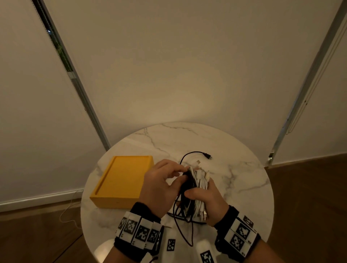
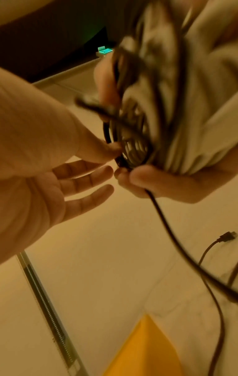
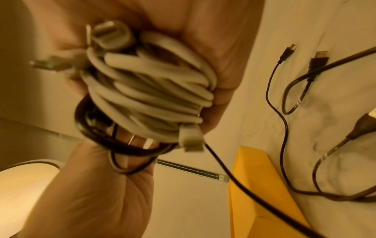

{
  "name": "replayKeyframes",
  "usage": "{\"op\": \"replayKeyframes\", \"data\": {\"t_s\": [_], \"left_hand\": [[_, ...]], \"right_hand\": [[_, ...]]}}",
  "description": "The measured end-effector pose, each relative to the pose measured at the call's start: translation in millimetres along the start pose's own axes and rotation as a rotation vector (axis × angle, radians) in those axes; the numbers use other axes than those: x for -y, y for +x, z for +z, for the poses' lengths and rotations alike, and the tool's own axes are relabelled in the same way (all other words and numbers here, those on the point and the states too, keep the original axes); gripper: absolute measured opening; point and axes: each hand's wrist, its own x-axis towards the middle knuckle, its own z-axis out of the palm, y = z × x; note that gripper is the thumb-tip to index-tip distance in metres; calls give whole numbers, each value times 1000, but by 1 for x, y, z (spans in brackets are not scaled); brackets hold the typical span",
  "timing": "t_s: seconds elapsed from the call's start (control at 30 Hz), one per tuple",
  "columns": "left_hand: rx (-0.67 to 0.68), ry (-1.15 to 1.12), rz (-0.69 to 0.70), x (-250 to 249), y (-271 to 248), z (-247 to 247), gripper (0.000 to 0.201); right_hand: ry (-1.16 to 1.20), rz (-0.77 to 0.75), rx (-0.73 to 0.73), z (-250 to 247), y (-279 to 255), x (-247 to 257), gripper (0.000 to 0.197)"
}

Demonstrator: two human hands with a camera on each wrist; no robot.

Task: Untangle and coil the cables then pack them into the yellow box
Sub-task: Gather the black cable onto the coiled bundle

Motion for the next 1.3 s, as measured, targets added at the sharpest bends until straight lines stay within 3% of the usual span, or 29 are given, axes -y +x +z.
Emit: {"op": "replayKeyframes", "data": {"t_s": [0.13,0.23,0.4,0.57,0.63,0.77,0.83,0.9,1.0,1.07,1.13,1.3], "left_hand": [[8,-125,-55,-8,-8,10,13],[173,-152,-132,-15,-8,17,30],[346,-190,-178,-29,-7,28,47],[377,-86,-192,-33,-7,30,50],[422,-189,-234,-33,-6,27,49],[423,-635,-508,-23,-9,20,47],[487,-641,-684,-15,-11,14,43],[583,-564,-771,-10,-12,9,32],[642,-420,-723,-8,-13,10,21],[611,-379,-684,-11,-13,16,20],[627,-429,-681,-13,-14,22,22],[604,-524,-731,-17,-18,28,13]], "right_hand": [[182,-48,-105,-3,2,4,65],[266,-49,-132,-7,3,7,61],[307,-59,-126,-6,2,9,85],[312,-118,-118,-11,1,12,55],[287,-115,-147,-14,2,11,51],[383,-61,-153,-21,5,10,53],[376,-66,-154,-28,5,14,30],[341,-90,-200,-34,5,17,17],[340,-157,-249,-39,6,16,33],[335,-163,-256,-38,6,16,30],[318,-181,-271,-37,7,16,26],[294,-266,-291,-35,8,16,51]]}}
